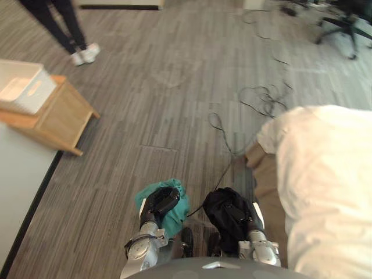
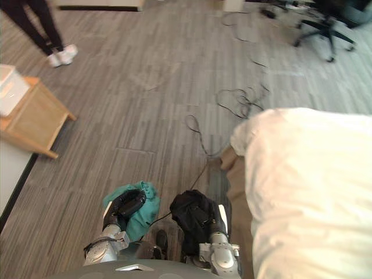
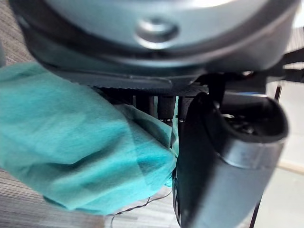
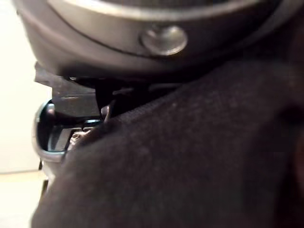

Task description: Tidy up the quilt and then pick up the clothes from the bed and put them into the laundry hamper

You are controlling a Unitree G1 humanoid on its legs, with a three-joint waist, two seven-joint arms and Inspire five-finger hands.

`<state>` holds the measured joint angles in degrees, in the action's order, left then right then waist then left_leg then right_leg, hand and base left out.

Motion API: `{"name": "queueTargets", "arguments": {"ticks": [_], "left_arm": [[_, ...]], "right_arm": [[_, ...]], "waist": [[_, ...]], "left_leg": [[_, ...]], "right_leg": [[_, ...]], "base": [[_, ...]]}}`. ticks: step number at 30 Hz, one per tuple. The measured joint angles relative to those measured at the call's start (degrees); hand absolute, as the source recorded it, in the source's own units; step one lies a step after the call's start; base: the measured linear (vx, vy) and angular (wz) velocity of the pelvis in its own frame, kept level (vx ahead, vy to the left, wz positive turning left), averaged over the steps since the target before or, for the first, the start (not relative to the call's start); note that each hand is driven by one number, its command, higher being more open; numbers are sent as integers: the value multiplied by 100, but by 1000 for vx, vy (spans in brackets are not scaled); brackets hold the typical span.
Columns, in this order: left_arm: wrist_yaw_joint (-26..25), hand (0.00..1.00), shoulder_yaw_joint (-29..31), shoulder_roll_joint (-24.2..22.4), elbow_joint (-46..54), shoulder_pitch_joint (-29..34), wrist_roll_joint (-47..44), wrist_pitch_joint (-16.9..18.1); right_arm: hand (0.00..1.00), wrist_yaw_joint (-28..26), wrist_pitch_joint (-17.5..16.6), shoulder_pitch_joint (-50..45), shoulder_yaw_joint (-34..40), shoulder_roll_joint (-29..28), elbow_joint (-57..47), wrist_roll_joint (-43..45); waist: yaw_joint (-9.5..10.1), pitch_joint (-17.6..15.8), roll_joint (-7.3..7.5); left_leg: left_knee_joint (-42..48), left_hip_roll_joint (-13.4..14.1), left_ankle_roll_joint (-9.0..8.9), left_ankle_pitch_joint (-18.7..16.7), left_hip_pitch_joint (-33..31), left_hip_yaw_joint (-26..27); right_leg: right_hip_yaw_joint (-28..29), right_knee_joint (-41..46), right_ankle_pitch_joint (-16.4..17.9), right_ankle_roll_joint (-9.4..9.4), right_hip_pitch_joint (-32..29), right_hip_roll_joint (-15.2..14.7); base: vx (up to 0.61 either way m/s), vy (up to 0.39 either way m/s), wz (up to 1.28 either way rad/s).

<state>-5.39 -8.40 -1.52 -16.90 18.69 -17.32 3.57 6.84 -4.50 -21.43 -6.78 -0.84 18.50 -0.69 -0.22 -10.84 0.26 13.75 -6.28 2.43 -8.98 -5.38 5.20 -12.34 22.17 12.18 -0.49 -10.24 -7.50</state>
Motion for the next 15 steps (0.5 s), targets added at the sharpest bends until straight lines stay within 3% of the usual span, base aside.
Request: {"name": "queueTargets", "arguments": {"ticks": [2,7,10,11,12,13,14,15], "left_arm": [[18,0,-32,28,26,116,9,-41],[166,0,-264,41,-53,230,243,-48],[221,0,-368,73,-219,144,245,-94],[224,0,-369,119,-252,126,245,-93],[264,0,-436,185,-310,142,247,-95],[285,0,-489,191,-334,206,249,-99],[285,0,-514,202,-378,206,256,-116],[231,0,-475,463,-738,157,445,-122]], "right_arm": [[0,-28,30,85,-145,-95,180,22],[0,-27,35,114,-33,-120,219,176],[0,-24,52,186,75,-120,528,224],[0,-26,55,278,79,-132,620,222],[0,-25,63,345,93,-118,769,220],[0,-28,73,345,133,-114,860,218],[0,-26,107,379,134,-117,910,218],[0,-135,130,538,166,-115,1286,214]], "waist": [[145,23,29],[147,50,30],[107,210,162],[119,184,244],[127,227,273],[89,267,181],[92,324,201],[134,541,170]], "left_leg": [[-72,204,-109,-89,171,80],[-519,264,-116,-85,651,109],[-41,261,-208,-137,576,144],[203,221,-177,-359,433,199],[-640,216,-204,-216,510,238],[-1176,306,15,511,637,306],[-1237,291,4,560,674,313],[-1242,308,-28,419,789,213]], "right_leg": [[-157,-398,-44,63,384,199],[-162,-822,-63,85,859,347],[-145,-1137,-233,127,1162,342],[-125,-1146,-264,153,1233,251],[-86,-1146,-260,153,1306,216],[-102,-1133,-233,120,1379,270],[-95,-1129,-232,103,1374,244],[111,-2114,-1093,-211,1037,243]], "base": [[211,-167,27],[191,-85,-5],[215,-18,2],[92,23,3],[111,60,3],[128,65,1],[90,55,2],[38,20,0]]}}
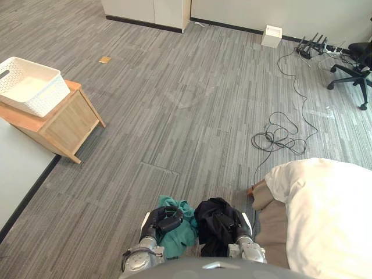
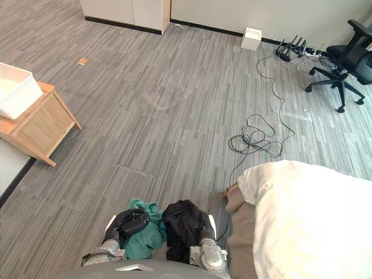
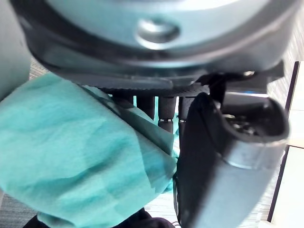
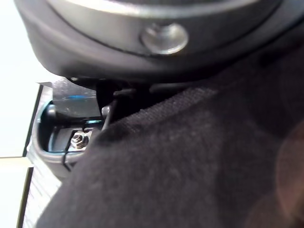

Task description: Tidy up the quilt and then pick up the clothes from the bed and put them into the laundry hamper

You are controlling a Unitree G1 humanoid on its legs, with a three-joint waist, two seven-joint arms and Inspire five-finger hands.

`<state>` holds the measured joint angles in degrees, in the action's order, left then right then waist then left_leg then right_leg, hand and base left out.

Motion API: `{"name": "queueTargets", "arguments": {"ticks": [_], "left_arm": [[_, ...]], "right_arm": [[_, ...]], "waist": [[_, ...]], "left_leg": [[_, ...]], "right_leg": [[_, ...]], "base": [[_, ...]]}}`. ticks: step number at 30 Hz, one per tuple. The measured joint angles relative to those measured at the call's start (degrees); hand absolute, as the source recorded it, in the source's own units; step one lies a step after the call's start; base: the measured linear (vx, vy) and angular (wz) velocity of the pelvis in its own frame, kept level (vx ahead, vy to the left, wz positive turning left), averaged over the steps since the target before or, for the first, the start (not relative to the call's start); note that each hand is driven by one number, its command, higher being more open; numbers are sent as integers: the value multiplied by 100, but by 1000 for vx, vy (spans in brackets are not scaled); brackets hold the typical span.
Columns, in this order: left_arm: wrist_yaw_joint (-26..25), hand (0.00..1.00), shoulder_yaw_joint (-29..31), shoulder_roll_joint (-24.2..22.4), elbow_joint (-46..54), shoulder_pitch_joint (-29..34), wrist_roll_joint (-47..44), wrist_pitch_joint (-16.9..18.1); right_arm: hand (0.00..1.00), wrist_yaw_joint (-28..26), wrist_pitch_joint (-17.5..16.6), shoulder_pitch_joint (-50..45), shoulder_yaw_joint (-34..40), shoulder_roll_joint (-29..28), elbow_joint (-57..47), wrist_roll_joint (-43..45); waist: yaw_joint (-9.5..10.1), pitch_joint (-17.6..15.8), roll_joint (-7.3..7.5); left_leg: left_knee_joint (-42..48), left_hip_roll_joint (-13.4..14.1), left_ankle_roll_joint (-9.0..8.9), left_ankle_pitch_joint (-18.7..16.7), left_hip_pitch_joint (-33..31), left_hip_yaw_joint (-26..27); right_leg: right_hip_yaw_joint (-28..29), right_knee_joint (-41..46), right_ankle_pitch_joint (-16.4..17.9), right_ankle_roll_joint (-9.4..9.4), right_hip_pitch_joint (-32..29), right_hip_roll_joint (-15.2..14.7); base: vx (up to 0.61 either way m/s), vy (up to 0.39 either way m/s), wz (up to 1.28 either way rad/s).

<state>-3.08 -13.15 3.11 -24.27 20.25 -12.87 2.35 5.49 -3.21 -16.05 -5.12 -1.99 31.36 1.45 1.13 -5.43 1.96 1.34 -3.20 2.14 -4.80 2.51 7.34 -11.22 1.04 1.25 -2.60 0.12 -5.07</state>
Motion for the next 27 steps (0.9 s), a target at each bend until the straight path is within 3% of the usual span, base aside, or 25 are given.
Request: {"name": "queueTargets", "arguments": {"ticks": [5,10,11,12,13,15,17,19,20,21,22,24,26,27], "left_arm": [[0,0,9,-1,1,-1,0,0],[-27,0,40,2,1,54,-5,-7],[-63,0,68,-44,31,-24,-11,-9],[-120,0,82,-58,249,-94,-35,-82],[-198,0,82,-150,334,-220,-76,-83],[-341,0,8,-298,331,-211,-112,-84],[-481,0,-213,-293,291,-240,-276,-76],[-533,0,-359,-309,216,-282,-327,-54],[-544,0,-407,-309,174,-279,-327,-31],[-551,0,-443,-260,71,-365,-324,-16],[-551,0,-458,-250,-50,-524,-324,-3],[-565,0,-482,-361,-319,-740,-324,-26],[-574,0,-539,-328,-389,-711,-319,-50],[-575,0,-590,-318,-384,-679,-320,-43]], "right_arm": [[0,-1,-1,-51,5,10,-12,0],[0,-21,2,-380,-27,20,-348,213],[0,5,4,-580,-205,89,-694,366],[0,21,5,-623,-274,129,-899,444],[0,58,5,-665,-349,215,-1104,458],[0,169,14,-703,-389,368,-1181,549],[0,259,22,-668,-383,408,-1107,730],[0,279,22,-702,-384,459,-1078,848],[0,282,22,-684,-386,462,-1046,848],[0,331,42,-565,-373,411,-863,847],[0,358,31,-530,-358,430,-859,843],[0,374,49,-361,-281,451,-628,831],[0,365,57,-402,-131,428,-546,816],[0,343,56,-446,-57,440,-492,807]], "waist": [[-2,21,-32],[-64,23,-48],[-37,-152,-61],[-5,-331,-59],[47,-481,-135],[98,-530,-379],[113,-560,-435],[210,-517,-510],[241,-517,-511],[257,-465,-367],[300,-426,-247],[332,-429,-148],[310,-435,-137],[282,-443,-141]], "left_leg": [[34,29,-17,-34,11,77],[210,180,-233,-201,58,391],[1244,377,-456,-603,-235,445],[2631,557,-695,-747,-794,432],[4026,806,-774,-613,-1440,403],[4863,1122,-798,-551,-2016,363],[4096,1107,-717,-555,-2220,430],[2240,1016,-633,-300,-2134,604],[1980,967,-322,14,-2083,625],[1735,720,-135,9,-1996,744],[1720,571,-99,-41,-2075,757],[1862,248,305,-213,-2119,705],[1704,-21,435,-326,-1764,653],[1477,-144,461,-507,-1360,511]], "right_leg": [[64,-5,9,2,-17,28],[370,254,173,92,-105,146],[410,628,522,201,-116,206],[424,820,683,242,-87,199],[416,900,784,258,14,244],[359,864,910,284,286,341],[327,589,940,312,531,333],[324,332,993,238,754,363],[347,289,1025,210,832,364],[394,169,1101,189,902,167],[377,138,1123,142,867,34],[337,282,1096,-68,846,-242],[465,1293,1239,-303,711,-439],[758,2637,1167,-464,345,-476]], "base": [[-3,3,-6],[7,-31,-32],[-5,-177,-2],[-23,-196,-1],[-32,-115,-1],[67,-29,6],[175,13,14],[270,62,5],[420,114,9],[476,91,22],[495,84,36],[499,92,52],[526,112,63],[531,112,60]]}}
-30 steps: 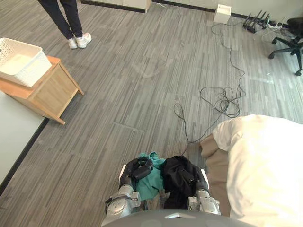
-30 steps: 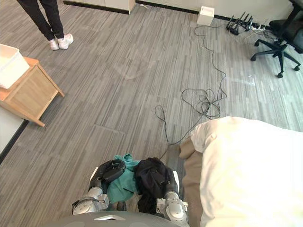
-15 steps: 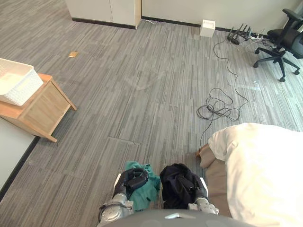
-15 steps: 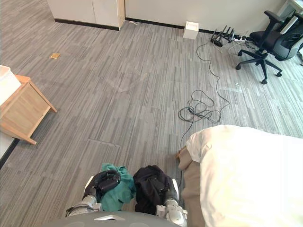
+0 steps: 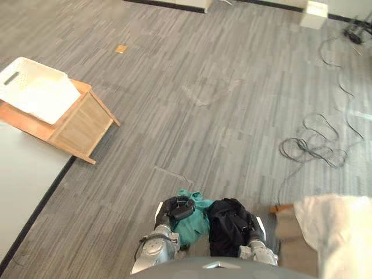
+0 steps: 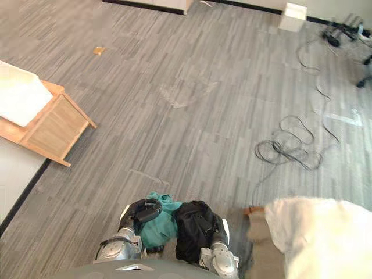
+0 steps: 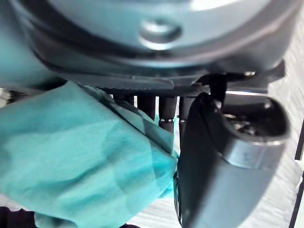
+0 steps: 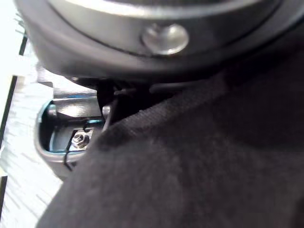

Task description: Tidy up the quilt and then pick up the clothes from the bed and put them into the laundry hamper

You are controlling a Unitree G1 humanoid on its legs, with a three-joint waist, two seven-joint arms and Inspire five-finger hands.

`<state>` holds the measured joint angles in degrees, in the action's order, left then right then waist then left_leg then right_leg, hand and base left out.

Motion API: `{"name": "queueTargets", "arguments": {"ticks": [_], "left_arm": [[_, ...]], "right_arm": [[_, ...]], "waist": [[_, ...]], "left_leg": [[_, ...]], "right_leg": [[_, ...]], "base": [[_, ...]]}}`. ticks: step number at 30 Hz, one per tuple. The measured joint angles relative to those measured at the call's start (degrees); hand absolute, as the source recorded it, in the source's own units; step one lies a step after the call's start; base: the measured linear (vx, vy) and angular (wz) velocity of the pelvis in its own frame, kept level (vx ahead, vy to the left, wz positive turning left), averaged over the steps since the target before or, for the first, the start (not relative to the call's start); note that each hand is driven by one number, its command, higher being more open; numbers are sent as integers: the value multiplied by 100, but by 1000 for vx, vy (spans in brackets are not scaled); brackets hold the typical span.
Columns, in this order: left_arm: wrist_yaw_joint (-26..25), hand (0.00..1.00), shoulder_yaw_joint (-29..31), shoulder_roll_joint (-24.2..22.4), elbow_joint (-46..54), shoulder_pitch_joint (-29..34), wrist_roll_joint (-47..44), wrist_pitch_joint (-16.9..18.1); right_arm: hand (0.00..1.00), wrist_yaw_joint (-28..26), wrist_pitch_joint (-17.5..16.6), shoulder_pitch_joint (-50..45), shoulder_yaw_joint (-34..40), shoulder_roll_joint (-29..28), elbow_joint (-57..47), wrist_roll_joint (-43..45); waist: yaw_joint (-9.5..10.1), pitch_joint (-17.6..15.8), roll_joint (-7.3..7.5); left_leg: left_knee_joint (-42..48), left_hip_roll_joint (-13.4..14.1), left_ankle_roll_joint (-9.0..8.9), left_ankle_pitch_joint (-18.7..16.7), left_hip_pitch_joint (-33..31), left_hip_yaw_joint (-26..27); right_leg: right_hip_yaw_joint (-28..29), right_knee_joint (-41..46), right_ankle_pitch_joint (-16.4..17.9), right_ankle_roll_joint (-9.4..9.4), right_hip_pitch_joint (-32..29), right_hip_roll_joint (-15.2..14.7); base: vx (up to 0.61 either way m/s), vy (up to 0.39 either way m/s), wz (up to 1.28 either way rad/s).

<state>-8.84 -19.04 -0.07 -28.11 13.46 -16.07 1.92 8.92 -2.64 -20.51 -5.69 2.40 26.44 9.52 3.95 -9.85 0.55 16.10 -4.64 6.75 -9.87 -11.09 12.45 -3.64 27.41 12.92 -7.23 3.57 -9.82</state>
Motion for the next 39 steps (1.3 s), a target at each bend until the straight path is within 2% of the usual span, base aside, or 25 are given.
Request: {"name": "queueTargets", "arguments": {"ticks": [1,2,3,4,5,9,12,13,14,15,16,17,19,20,22,25,29,30,31,32,34,35,36,37,39], "left_arm": [[0,0,-41,70,0,-11,-3,6],[-2,0,-77,214,-6,-32,-3,11],[-3,0,-90,265,-27,-41,-2,1],[-44,0,-98,282,-94,-68,10,-14],[-93,0,-170,290,-121,-163,45,-16],[-103,0,-284,301,-131,-396,49,-33],[-90,0,-226,316,-110,-483,45,-22],[-92,0,-179,306,-139,-484,31,-23],[-99,0,-41,208,-286,-493,-8,-30],[-84,0,-11,155,-281,-536,-40,-50],[-67,0,17,137,-279,-517,-82,-50],[-33,0,202,36,-278,-390,-263,-46],[-37,0,381,-69,-231,-263,-570,49],[-35,0,381,-68,-186,-238,-704,94],[-45,0,295,-25,-2,-250,-901,99],[45,0,97,-57,3,-217,-908,197],[199,0,40,-146,59,-211,-869,270],[193,0,40,-176,72,-220,-852,275],[185,0,40,-213,68,-221,-856,245],[168,0,53,-252,65,-203,-857,208],[164,0,78,-229,46,-171,-824,84],[152,0,73,-227,50,-158,-814,28],[149,0,71,-222,52,-149,-809,24],[139,0,77,-182,44,-142,-806,18],[104,0,58,-110,46,-119,-805,-48]], "right_arm": [[0,-14,1,2,60,-30,23,1],[0,-82,-82,46,61,-57,-21,-3],[0,-104,-135,81,63,-59,-37,-6],[0,-110,-209,166,83,-32,-51,-5],[0,-110,-310,205,180,-22,-150,-3],[0,-104,-430,439,380,30,-282,12],[0,-143,-416,592,438,192,-161,380],[0,-162,-408,615,436,203,-126,471],[0,-187,-382,807,447,306,23,530],[0,-199,-340,911,464,346,51,538],[0,-203,-306,905,465,348,33,538],[0,-235,-273,852,372,364,-3,539],[0,-273,-261,777,175,400,-181,538],[0,-297,-262,785,130,387,-213,538],[0,-341,-264,870,68,366,-285,550],[0,-347,-278,961,180,414,-389,680],[0,-179,-183,1174,312,447,-264,654],[0,-88,-135,1299,252,445,-150,652],[0,-55,-115,1413,148,434,-18,651],[0,-51,-103,1438,98,437,11,650],[0,-58,-41,1433,120,339,166,638],[0,-62,-17,1379,179,265,255,631],[0,-62,-7,1219,260,179,282,632],[0,-88,3,1112,270,140,285,629],[0,-110,8,927,295,113,278,596]], "waist": [[-60,-26,46],[-142,-101,148],[-208,-137,139],[-335,-154,114],[-447,-197,-5],[-644,-381,-148],[-621,-505,-177],[-597,-512,-183],[-481,-543,-449],[-440,-571,-498],[-447,-578,-498],[-489,-604,-487],[-415,-683,-520],[-371,-718,-561],[-210,-848,-365],[-125,-803,-437],[-79,-764,-588],[-45,-767,-575],[24,-706,-525],[29,-666,-467],[32,-613,-406],[39,-596,-399],[-23,-574,-362],[-84,-559,-319],[-279,-541,-329]], "left_leg": [[-160,-103,13,-92,352,-143],[-350,-231,57,-201,817,-374],[-392,-265,74,-262,1004,-487],[-517,-250,113,-360,1360,-736],[-688,-135,133,-453,1702,-1077],[-854,158,96,-520,2162,-1828],[-873,487,-425,-814,2662,-2263],[-864,558,-532,-878,2767,-2324],[-712,849,-635,-883,2847,-2321],[-344,1011,-974,-539,2745,-2244],[-89,1004,-968,-306,2727,-2226],[1070,1084,-941,485,2436,-2150],[3122,1326,-1041,1155,1573,-2108],[3785,1372,-966,970,1255,-2028],[4648,1183,-947,305,368,-1651],[3343,803,-1025,-260,-227,-1088],[908,579,-735,31,-701,687],[465,567,-431,397,-727,1373],[456,480,150,328,-597,1916],[455,400,264,244,-565,2030],[231,118,722,11,-222,1765],[40,0,640,-59,60,1492],[-176,-116,480,-156,482,1028],[-244,-180,451,-242,760,668],[-417,-217,422,-288,1369,-104]], "right_leg": [[342,1217,-381,-537,-395,-10],[604,2617,-835,-757,-881,1],[595,3179,-712,-547,-1128,9],[464,3800,-399,-25,-1583,70],[248,3743,-197,292,-2110,210],[170,1697,-30,345,-2959,365],[777,-1541,-1152,153,-2931,276],[757,-1510,-1653,64,-2926,263],[580,-1044,-1842,230,-2992,523],[459,-363,-1463,480,-3103,612],[345,-120,-1234,558,-3046,619],[100,23,-783,741,-2562,712],[-9,-553,-605,900,-1702,970],[-45,-781,-588,946,-1386,1066],[-61,-1377,-530,1084,-489,1107],[-69,-2112,-476,1132,225,1108],[-454,-2701,-150,955,961,1097],[-577,-2770,26,854,1199,1093],[-617,-2715,151,731,1335,983],[-664,-2620,173,692,1318,920],[-783,-1408,236,546,1083,793],[-792,-445,65,260,829,765],[-670,1128,-503,-607,286,715],[-524,2305,-658,-732,-111,643],[-650,3663,-424,-320,-731,335]], "base": [[630,92,75],[520,33,67],[505,-40,83],[617,-115,107],[518,-106,102],[517,-226,124],[623,-436,109],[759,-620,58],[629,-534,27],[624,-531,20],[624,-576,43],[624,-568,40],[625,-471,22],[543,-366,3],[434,-331,-9],[487,-214,-2],[523,-69,47],[559,-51,49],[572,-45,51],[491,-38,49],[615,-17,95],[843,4,151],[859,-52,160],[852,-155,202],[606,-211,193]]}}
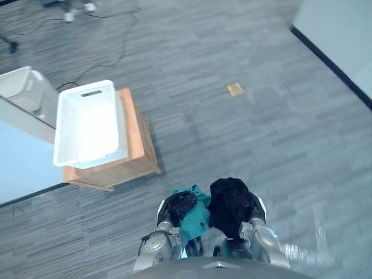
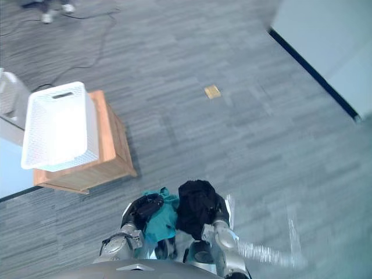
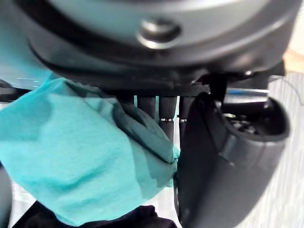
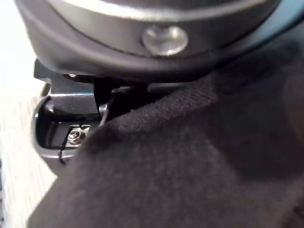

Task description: Tidy up the quilt and then pick up the clothes from the bed and put them into the laundry hamper

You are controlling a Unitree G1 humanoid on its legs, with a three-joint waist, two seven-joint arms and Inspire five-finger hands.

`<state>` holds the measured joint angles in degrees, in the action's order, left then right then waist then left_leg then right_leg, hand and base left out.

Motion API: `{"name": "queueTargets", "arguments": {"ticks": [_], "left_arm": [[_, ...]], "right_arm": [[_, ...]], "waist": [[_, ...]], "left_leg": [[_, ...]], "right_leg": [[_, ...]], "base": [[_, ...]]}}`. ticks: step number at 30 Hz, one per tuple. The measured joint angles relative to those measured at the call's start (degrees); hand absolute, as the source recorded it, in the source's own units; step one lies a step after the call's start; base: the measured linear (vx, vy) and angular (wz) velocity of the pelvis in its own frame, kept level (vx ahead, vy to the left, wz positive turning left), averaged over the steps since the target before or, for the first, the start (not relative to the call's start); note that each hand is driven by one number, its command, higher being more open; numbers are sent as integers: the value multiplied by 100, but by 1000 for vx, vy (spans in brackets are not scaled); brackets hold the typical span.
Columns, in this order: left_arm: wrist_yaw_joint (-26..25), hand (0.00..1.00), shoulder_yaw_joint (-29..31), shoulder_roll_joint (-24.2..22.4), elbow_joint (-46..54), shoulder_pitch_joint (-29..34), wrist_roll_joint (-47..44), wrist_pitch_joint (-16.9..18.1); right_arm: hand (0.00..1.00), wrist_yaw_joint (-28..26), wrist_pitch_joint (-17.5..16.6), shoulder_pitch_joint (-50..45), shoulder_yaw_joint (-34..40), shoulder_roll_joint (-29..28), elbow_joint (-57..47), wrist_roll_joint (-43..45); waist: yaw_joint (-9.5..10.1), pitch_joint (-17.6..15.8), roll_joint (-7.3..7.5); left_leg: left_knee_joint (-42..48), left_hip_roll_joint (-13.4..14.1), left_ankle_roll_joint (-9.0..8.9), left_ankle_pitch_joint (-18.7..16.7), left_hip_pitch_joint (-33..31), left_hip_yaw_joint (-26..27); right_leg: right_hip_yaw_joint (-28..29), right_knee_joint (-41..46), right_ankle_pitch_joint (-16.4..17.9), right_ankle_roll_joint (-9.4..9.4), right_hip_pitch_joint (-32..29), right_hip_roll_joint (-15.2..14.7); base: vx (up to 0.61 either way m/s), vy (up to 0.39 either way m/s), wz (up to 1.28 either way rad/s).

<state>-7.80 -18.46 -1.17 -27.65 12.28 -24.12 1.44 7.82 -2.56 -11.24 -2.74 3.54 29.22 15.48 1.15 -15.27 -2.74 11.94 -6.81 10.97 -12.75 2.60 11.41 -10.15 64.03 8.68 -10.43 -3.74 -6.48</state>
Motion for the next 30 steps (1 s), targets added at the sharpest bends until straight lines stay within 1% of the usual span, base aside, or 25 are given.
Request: {"name": "queueTargets", "arguments": {"ticks": [2,3,4,6,7,8,9,10,11,12,13,14,16,17,18,20,22,23,24,25,26,27,28,29,30], "left_arm": [[-62,0,37,89,24,-5,27,0],[-82,0,39,124,24,-52,43,0],[-112,0,72,163,37,-75,85,2],[-147,0,140,169,181,-56,229,1],[-178,0,153,174,294,-31,249,2],[-199,0,288,198,525,-14,437,4],[-200,0,365,211,628,-3,453,11],[-230,0,485,69,637,-44,479,2],[-276,0,605,-169,788,-41,625,-33],[-270,0,574,-162,866,-26,671,-20],[-234,0,577,-167,1068,88,674,57],[-247,0,653,-196,1260,181,672,178],[-304,0,780,-216,1374,190,663,225],[-360,0,865,-217,1424,225,625,239],[-384,0,883,-217,1478,319,554,251],[-382,0,890,-212,1579,476,437,286],[-326,0,928,-233,1708,831,423,363],[-315,0,946,-236,1705,872,424,363],[-285,0,974,-243,1706,954,426,362],[-254,0,1076,-227,1702,1033,431,358],[-262,0,1131,-249,1703,1070,431,354],[-223,0,1206,-245,1705,1040,437,354],[-223,0,1260,-214,1687,1060,439,325],[-230,0,1257,-172,1682,1095,446,321],[-221,0,1220,-61,1673,1142,532,310]], "right_arm": [[0,-1,1,-284,84,-1,-316,-104],[0,1,-23,-314,116,-7,-437,-103],[0,2,-73,-353,175,3,-683,-97],[0,5,-103,-349,177,0,-854,-89],[0,17,-112,-385,185,4,-989,-87],[0,30,-118,-438,160,-64,-1207,-87],[0,38,-119,-494,150,-116,-1327,-91],[0,46,-115,-480,141,-72,-1421,-108],[0,153,-92,-315,182,29,-1519,-119],[0,183,-86,-344,186,42,-1638,-121],[0,189,-92,-395,85,98,-1938,-129],[0,171,-116,-419,-51,118,-2201,-153],[0,164,-117,-427,-227,126,-2473,-161],[0,165,-146,-434,-362,119,-2634,-161],[0,171,-174,-429,-431,103,-2737,-158],[0,163,-232,-404,-484,97,-2766,-157],[0,153,-250,-342,-413,106,-2756,-158],[0,135,-253,-317,-342,109,-2744,-158],[0,120,-254,-303,-152,108,-2710,-159],[0,131,-244,-283,26,11,-2491,-158],[0,167,-206,-298,127,-3,-2463,-159],[0,173,-176,-242,333,14,-2409,-160],[0,173,-163,-211,511,11,-2311,-167],[0,175,-153,-213,608,3,-2278,-176],[0,182,-155,-221,850,-148,-2261,-200]], "waist": [[-139,50,-47],[-169,60,-63],[-279,61,-104],[-276,67,-115],[-236,70,-119],[-167,132,5],[-132,137,65],[-82,99,-156],[46,102,-226],[44,105,-192],[26,98,-151],[19,110,-209],[68,105,-197],[182,70,-142],[280,42,-98],[392,7,-28],[516,109,-43],[537,132,-70],[528,240,-157],[452,458,0],[373,530,61],[283,494,161],[213,451,264],[159,444,281],[4,448,287]], "left_leg": [[-80,177,-24,-14,449,-893],[-77,258,-38,-21,504,-1132],[-11,492,-129,-70,595,-1561],[55,775,-344,-188,734,-1741],[104,988,-587,-324,824,-1844],[201,1233,-1079,-618,868,-1978],[211,1296,-1298,-759,922,-1998],[235,1663,-1499,-913,1039,-2041],[334,1728,-1517,-628,1034,-2069],[415,1755,-1511,-450,1053,-2034],[669,1881,-1531,-228,1089,-2115],[1494,2022,-1483,-48,790,-2208],[3017,2141,-1574,833,-110,-2310],[3945,2301,-1682,1218,-666,-2128],[4700,2424,-1558,1077,-1166,-1687],[5083,2532,-1425,757,-1553,-962],[4467,2463,-1410,244,-1839,266],[4064,2389,-1397,186,-1828,624],[3202,2214,-1307,127,-1755,1437],[2496,1952,-996,-158,-1470,2152],[2158,1792,-726,-249,-1336,2388],[1804,1509,-510,-322,-1219,2362],[1502,1222,-540,-264,-1025,1976],[1383,1112,-559,-253,-904,1771],[1078,988,-637,-203,-592,1217]], "right_leg": [[54,-31,339,543,-789,-282],[168,-229,414,637,-997,-275],[477,-977,500,657,-1374,-242],[879,-2038,481,556,-1606,-227],[1097,-2866,391,426,-1688,-258],[1424,-4489,-25,241,-1648,-413],[1500,-4825,-597,-36,-1621,-476],[1241,-4511,-945,-6,-1588,-285],[1151,-3636,-502,234,-1754,-203],[1146,-3318,-244,279,-1755,-213],[864,-2967,219,378,-1572,-209],[594,-2851,519,521,-1332,-178],[213,-2925,698,707,-977,-147],[-21,-3160,763,818,-593,-131],[-253,-3457,790,864,-148,-129],[-534,-3872,836,902,421,-137],[-1032,-4385,908,862,1028,-158],[-1158,-4459,938,813,1136,-169],[-1508,-4547,1007,687,1311,-165],[-1806,-4540,1099,516,1486,-252],[-1855,-4499,1091,501,1485,-309],[-1744,-4038,1085,493,1473,-437],[-1589,-3054,896,467,1284,-680],[-1477,-2465,611,441,1128,-768],[-920,-1157,-756,335,638,-784]], "base": [[575,-346,189],[649,-499,206],[522,-504,184],[518,-556,144],[502,-646,133],[501,-698,129],[404,-598,115],[458,-668,69],[420,-613,65],[475,-706,78],[415,-608,87],[397,-570,99],[235,-351,77],[231,-349,79],[234,-325,79],[245,-226,77],[277,-122,96],[295,-66,113],[363,-76,148],[386,-102,175],[443,-107,202],[447,-115,204],[438,-103,192],[516,-166,204],[429,-168,160]]}}
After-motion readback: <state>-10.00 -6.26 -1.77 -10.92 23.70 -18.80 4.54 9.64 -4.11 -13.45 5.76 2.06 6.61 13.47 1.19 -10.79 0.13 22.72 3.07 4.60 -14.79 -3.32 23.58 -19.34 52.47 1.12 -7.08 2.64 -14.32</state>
